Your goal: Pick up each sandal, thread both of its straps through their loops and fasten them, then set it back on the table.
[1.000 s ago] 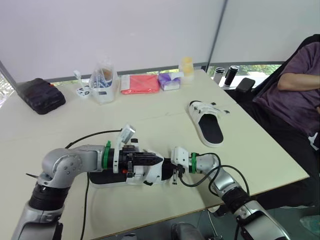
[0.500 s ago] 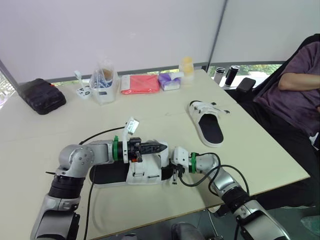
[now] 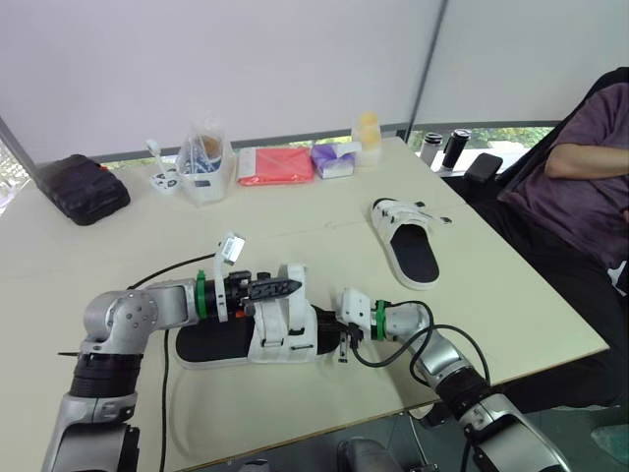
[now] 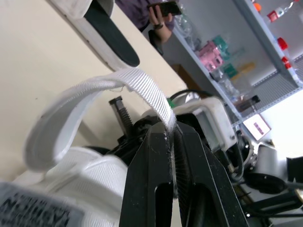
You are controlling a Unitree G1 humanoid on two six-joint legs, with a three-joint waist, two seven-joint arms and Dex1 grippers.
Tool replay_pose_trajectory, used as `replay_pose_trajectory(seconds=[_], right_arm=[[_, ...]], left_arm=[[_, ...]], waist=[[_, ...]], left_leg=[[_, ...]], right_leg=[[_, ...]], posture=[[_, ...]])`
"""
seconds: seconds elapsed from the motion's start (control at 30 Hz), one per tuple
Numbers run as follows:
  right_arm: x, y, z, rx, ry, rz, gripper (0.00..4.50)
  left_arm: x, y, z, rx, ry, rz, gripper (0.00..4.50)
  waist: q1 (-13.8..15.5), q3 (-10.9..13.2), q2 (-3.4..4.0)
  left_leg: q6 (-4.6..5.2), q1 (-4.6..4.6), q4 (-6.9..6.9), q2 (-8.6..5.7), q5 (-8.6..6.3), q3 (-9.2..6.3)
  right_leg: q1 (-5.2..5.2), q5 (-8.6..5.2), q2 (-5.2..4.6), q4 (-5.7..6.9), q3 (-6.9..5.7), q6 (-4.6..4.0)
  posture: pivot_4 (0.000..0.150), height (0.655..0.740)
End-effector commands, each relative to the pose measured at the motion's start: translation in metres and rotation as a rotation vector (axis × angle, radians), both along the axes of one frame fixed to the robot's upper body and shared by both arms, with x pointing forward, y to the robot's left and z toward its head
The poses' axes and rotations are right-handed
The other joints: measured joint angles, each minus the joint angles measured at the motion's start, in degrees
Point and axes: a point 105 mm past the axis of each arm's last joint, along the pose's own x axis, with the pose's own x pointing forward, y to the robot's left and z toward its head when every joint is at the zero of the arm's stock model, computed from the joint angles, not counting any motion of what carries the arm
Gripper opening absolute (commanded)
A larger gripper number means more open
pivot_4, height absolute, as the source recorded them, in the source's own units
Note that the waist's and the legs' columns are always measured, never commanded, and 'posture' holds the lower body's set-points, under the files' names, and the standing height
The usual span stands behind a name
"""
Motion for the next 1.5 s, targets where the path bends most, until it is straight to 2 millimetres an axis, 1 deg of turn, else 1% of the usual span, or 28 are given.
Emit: replay_pose_trajectory(seconds=[0.03, 0.1, 0.17, 0.2, 0.23, 0.37, 0.53, 0.63, 0.8, 0.9, 1.0, 1.07, 1.1, 1.13, 1.17, 1.2, 1.33, 1.4, 1.5], right_arm=[[-0.009, -0.032, -0.073, -0.223, 0.218, -0.132, 0.00], [-0.009, -0.032, -0.073, -0.222, 0.217, -0.132, 0.00], [-0.009, -0.032, -0.073, -0.223, 0.217, -0.132, 0.00], [-0.009, -0.033, -0.073, -0.223, 0.217, -0.132, 0.00], [-0.010, -0.033, -0.073, -0.224, 0.218, -0.132, 0.00], [-0.010, -0.034, -0.074, -0.225, 0.220, -0.135, 0.00], [-0.011, -0.035, -0.074, -0.225, 0.221, -0.135, 0.00], [-0.011, -0.034, -0.075, -0.227, 0.222, -0.132, 0.00], [-0.009, -0.033, -0.074, -0.229, 0.220, -0.129, 0.00], [-0.008, -0.032, -0.074, -0.228, 0.217, -0.128, 0.00], [-0.009, -0.032, -0.074, -0.227, 0.216, -0.126, 0.00], [-0.009, -0.031, -0.074, -0.226, 0.216, -0.125, 0.00], [-0.009, -0.031, -0.074, -0.225, 0.216, -0.124, 0.00], [-0.010, -0.031, -0.074, -0.225, 0.217, -0.125, 0.00], [-0.010, -0.031, -0.075, -0.225, 0.217, -0.125, 0.00], [-0.010, -0.031, -0.075, -0.225, 0.218, -0.125, 0.00], [-0.011, -0.033, -0.076, -0.226, 0.222, -0.131, 0.00], [-0.011, -0.033, -0.076, -0.228, 0.223, -0.131, 0.00], [-0.011, -0.033, -0.077, -0.228, 0.225, -0.132, 0.00]], left_arm=[[-0.001, -0.006, 0.002, 0.032, -0.071, -0.017, 0.19], [-0.002, -0.008, -0.002, 0.049, -0.091, -0.021, 0.19], [-0.001, -0.009, -0.004, 0.059, -0.109, -0.021, 0.72], [-0.001, -0.009, -0.004, 0.061, -0.113, -0.023, 1.05], [-0.003, -0.010, -0.005, 0.073, -0.132, -0.030, 1.48], [-0.008, -0.009, -0.005, 0.097, -0.177, -0.032, 3.48], [-0.024, -0.008, -0.005, 0.099, -0.188, -0.039, 3.48], [-0.031, -0.010, -0.005, 0.108, -0.201, -0.043, 3.48], [-0.036, -0.014, -0.006, 0.138, -0.230, -0.057, 3.48], [-0.037, -0.014, -0.014, 0.221, -0.278, -0.071, 3.48], [-0.034, -0.015, -0.018, 0.260, -0.324, -0.077, 2.73], [-0.032, -0.017, -0.017, 0.255, -0.333, -0.077, 1.84], [-0.031, -0.018, -0.017, 0.250, -0.336, -0.075, 1.15], [-0.031, -0.018, -0.017, 0.247, -0.337, -0.074, 0.93], [-0.029, -0.019, -0.016, 0.240, -0.338, -0.068, 0.39], [-0.028, -0.020, -0.015, 0.232, -0.337, -0.062, 0.04], [-0.026, -0.023, -0.013, 0.206, -0.322, -0.057, 0.04], [-0.026, -0.024, -0.009, 0.170, -0.304, -0.059, 0.04], [-0.024, -0.023, 0.008, 0.030, -0.198, -0.035, 0.04]], waist=[[0.0, 0.0, 0.00], [0.0, 0.0, 0.00], [0.0, 0.0, 0.01], [0.0, 0.0, 0.01], [0.0, 0.0, 0.01], [0.0, 0.0, 0.01], [0.0, 0.0, 0.03], [0.0, 0.0, 0.02], [0.0, 0.0, 0.01], [0.0, 0.1, 0.01], [0.0, 0.1, 0.02], [0.0, 0.1, 0.02], [0.0, 0.1, 0.02], [0.0, 0.1, 0.02], [0.0, 0.1, 0.01], [0.0, 0.1, 0.02], [0.0, 0.1, 0.01], [0.0, 0.1, 0.00], [0.0, 0.1, -0.01]], left_leg=[[-0.01, -0.01, 0.00, 0.01, 0.00, -0.01], [-0.03, -0.02, 0.00, 0.01, -0.02, -0.01], [-0.03, -0.02, 0.00, 0.01, -0.02, -0.01], [-0.04, -0.02, 0.00, 0.01, -0.02, -0.01], [-0.03, -0.02, -0.01, 0.01, -0.02, 0.00], [-0.03, -0.02, -0.01, 0.02, -0.02, 0.00], [-0.04, -0.03, -0.02, 0.03, -0.03, 0.01], [-0.05, -0.03, -0.02, 0.03, -0.03, 0.00], [-0.06, -0.07, -0.02, 0.03, -0.04, 0.01], [-0.07, -0.08, -0.02, 0.03, -0.04, 0.02], [-0.07, -0.08, -0.02, 0.04, -0.04, 0.04], [-0.07, -0.10, -0.02, 0.04, -0.04, 0.03], [-0.07, -0.12, -0.02, 0.04, -0.05, 0.04], [-0.07, -0.12, -0.02, 0.04, -0.05, 0.05], [-0.07, -0.13, -0.02, 0.04, -0.05, 0.06], [-0.07, -0.14, -0.02, 0.04, -0.05, 0.08], [-0.07, -0.13, -0.02, 0.05, -0.05, 0.09], [-0.07, -0.13, -0.02, 0.05, -0.05, 0.09], [-0.07, -0.12, -0.02, 0.05, -0.05, 0.08]], right_leg=[[-0.01, 0.00, 0.00, -0.01, 0.00, 0.00], [-0.01, 0.00, 0.00, -0.01, 0.00, 0.00], [-0.03, 0.00, 0.00, -0.01, 0.00, 0.00], [-0.03, 0.00, 0.00, -0.01, 0.00, 0.00], [-0.04, 0.00, -0.01, -0.01, 0.00, 0.00], [-0.04, 0.00, -0.02, -0.01, 0.01, 0.00], [-0.06, 0.00, -0.02, -0.02, 0.00, 0.00], [-0.06, 0.00, -0.03, -0.03, 0.01, -0.01], [-0.13, -0.01, -0.03, -0.07, -0.03, -0.01], [-0.16, -0.01, -0.03, -0.11, -0.06, -0.01], [-0.19, -0.01, -0.02, -0.13, -0.07, -0.01], [-0.21, -0.01, -0.02, -0.21, -0.11, -0.01], [-0.21, -0.01, -0.02, -0.25, -0.14, -0.01], [-0.21, -0.01, -0.02, -0.27, -0.16, -0.01], [-0.20, -0.01, -0.02, -0.29, -0.21, -0.01], [-0.21, -0.01, -0.02, -0.30, -0.22, -0.01], [-0.20, -0.01, -0.02, -0.32, -0.24, -0.01], [-0.20, -0.01, -0.02, -0.32, -0.24, -0.01], [-0.20, -0.01, -0.02, -0.31, -0.25, -0.01]], posture=[[0.150, 0.7400], [0.150, 0.7400], [0.150, 0.7400], [0.150, 0.7400], [0.150, 0.7400], [0.150, 0.7400], [0.150, 0.7400], [0.150, 0.7400], [0.150, 0.7400], [0.150, 0.7400], [0.150, 0.7400], [0.150, 0.7400], [0.150, 0.7400], [0.150, 0.7400], [0.150, 0.7400], [0.150, 0.7400], [0.150, 0.7400], [0.150, 0.7400], [0.150, 0.7400]])
